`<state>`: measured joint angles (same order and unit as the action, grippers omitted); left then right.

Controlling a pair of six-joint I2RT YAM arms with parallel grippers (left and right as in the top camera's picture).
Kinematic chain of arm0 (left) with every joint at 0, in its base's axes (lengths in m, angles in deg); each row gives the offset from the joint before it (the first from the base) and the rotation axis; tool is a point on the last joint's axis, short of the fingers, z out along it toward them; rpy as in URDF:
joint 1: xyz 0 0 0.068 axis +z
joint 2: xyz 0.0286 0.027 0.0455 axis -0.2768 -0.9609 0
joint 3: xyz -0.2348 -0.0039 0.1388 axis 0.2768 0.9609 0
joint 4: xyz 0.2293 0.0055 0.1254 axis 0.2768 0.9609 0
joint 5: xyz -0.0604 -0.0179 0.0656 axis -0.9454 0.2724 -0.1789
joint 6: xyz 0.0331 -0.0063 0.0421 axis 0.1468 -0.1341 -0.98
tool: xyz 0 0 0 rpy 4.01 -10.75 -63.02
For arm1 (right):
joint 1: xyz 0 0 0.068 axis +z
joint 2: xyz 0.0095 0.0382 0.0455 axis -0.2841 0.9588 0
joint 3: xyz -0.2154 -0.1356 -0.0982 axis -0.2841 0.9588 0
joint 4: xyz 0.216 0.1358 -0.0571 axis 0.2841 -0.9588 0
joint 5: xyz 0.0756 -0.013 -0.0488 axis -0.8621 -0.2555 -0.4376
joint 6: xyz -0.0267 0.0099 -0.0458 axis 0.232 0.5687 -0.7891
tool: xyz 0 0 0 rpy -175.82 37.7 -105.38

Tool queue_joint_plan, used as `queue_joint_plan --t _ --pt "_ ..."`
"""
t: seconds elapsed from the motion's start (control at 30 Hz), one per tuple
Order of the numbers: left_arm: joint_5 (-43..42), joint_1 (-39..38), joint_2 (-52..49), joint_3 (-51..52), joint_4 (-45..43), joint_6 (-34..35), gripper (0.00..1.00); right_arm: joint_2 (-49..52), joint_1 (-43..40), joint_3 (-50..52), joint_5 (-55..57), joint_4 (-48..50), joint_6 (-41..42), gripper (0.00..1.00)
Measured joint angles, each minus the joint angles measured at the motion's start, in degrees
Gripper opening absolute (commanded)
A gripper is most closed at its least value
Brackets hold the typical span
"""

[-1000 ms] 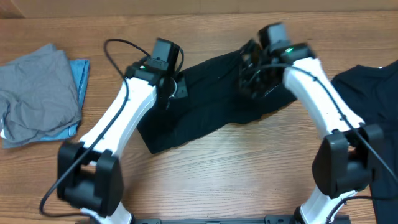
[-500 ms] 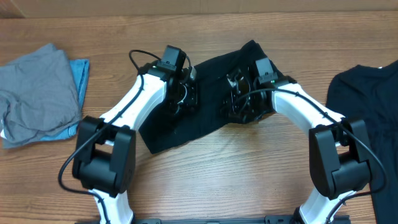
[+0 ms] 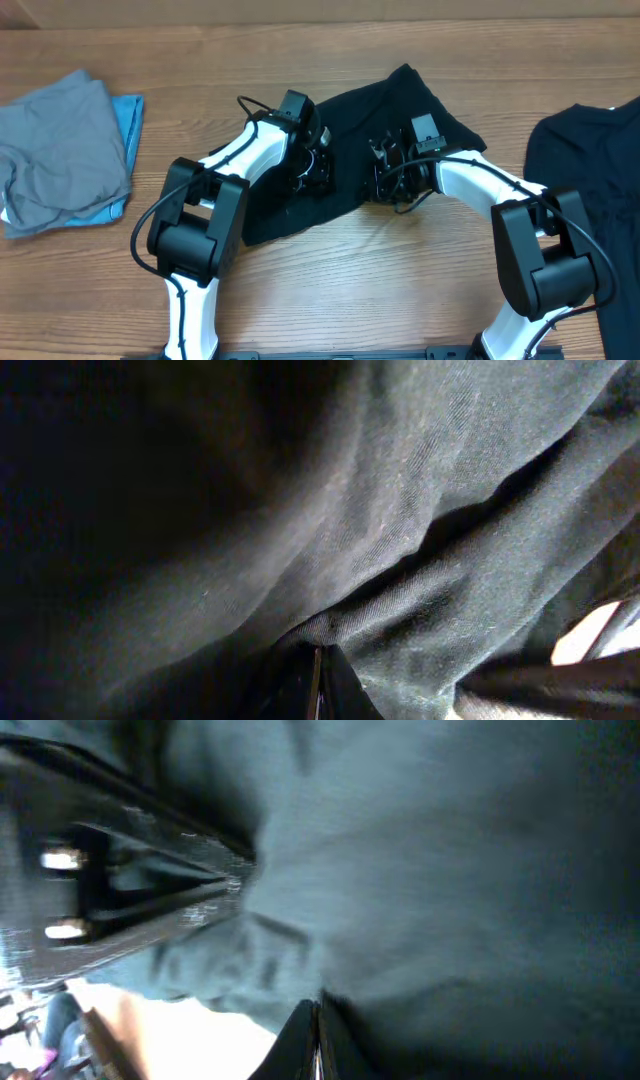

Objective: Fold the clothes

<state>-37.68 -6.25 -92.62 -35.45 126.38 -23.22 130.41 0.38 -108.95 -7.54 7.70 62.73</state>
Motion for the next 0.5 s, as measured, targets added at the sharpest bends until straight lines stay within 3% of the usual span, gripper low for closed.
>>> queue_joint_plan --t 0.27,0.5 --pt "0.15 -0.07 -0.20 -0.35 0.55 -0.02 0.04 0.00 -0.02 1.53 6.54 -0.24 7.89 0.04" --pt "5.31 -1.11 -0.20 -2.16 5.86 -0.59 0.04 -0.04 0.02 1.03 8.48 -3.28 15.08 0.04"
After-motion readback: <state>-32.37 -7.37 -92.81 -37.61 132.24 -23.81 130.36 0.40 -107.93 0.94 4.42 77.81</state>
